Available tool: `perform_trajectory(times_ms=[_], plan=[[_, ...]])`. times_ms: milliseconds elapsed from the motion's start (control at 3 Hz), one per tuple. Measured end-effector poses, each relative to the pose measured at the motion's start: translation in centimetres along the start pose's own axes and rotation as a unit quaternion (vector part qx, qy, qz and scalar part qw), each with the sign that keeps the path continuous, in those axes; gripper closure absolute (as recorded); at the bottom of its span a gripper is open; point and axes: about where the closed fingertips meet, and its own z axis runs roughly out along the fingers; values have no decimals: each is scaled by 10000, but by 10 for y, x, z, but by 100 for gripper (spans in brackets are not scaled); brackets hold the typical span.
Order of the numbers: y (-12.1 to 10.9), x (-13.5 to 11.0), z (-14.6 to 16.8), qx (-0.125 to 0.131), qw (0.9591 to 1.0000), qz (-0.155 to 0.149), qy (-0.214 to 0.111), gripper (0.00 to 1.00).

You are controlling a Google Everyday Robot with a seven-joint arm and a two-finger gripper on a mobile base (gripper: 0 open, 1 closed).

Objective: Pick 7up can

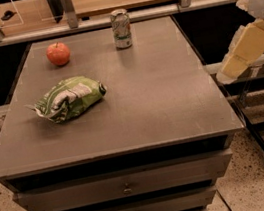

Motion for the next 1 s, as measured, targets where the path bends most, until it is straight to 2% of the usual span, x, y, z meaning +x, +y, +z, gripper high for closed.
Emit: perform_trajectory(times_ms=[333, 667, 1000], plan=[[-10, -9, 7, 143, 9974, 542, -459, 0], [-16, -16, 14, 246, 9883, 1072, -1052, 0], [-26, -29, 14, 319, 9712, 1594, -1742, 0]])
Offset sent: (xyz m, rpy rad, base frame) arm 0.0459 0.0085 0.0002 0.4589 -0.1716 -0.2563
